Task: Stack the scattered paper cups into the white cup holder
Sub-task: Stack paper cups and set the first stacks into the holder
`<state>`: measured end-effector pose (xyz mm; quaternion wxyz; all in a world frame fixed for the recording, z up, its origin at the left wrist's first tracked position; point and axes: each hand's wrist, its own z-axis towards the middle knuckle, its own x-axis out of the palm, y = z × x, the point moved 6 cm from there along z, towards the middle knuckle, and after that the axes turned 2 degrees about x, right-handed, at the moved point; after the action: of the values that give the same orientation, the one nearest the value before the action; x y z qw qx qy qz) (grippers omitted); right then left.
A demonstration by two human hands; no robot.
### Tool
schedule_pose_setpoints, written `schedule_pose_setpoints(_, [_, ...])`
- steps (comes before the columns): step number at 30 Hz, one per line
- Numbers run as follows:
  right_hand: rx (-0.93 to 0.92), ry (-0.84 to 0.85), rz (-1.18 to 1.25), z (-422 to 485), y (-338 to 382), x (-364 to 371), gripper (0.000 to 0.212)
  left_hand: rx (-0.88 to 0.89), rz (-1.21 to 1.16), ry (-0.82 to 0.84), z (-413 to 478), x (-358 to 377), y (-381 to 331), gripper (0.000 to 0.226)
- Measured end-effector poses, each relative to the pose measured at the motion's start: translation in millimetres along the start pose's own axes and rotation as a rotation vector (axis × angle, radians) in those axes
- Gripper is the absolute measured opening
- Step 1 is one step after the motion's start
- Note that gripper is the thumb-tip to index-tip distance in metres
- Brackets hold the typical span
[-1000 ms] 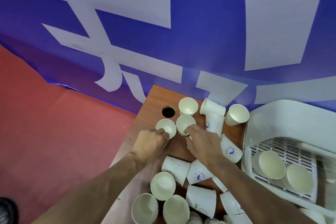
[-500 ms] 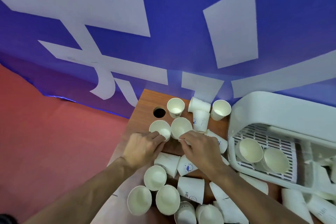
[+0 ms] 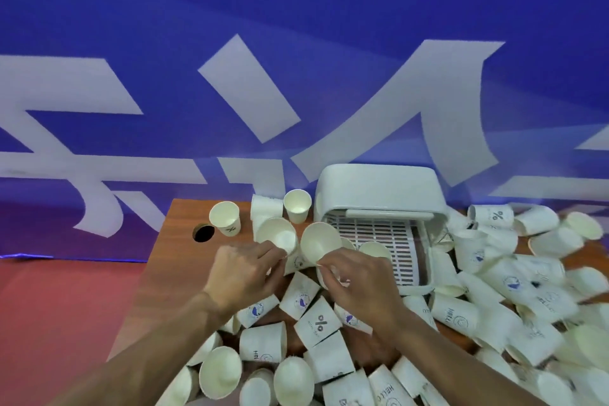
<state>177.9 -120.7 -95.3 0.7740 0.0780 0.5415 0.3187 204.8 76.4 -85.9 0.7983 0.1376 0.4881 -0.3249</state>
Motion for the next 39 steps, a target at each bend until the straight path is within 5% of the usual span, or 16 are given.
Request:
schedule_pose_setpoints(11, [0.116, -0.126, -0.082, -59, -94, -58, 0.007, 0.187, -0.153, 0.09, 39, 49, -71, 0.017])
schedule_pose_setpoints(31, [0.303, 0.236, -0.225, -40, -130, 5, 0.007, 0.136, 0.015, 0.603, 48, 133, -75, 0.021])
schedule_pose_setpoints(39, [0.277, 0.34, -0.24, -43, -136, 17, 0.023, 0.083, 0.028, 0.645, 50, 142, -68, 0.023])
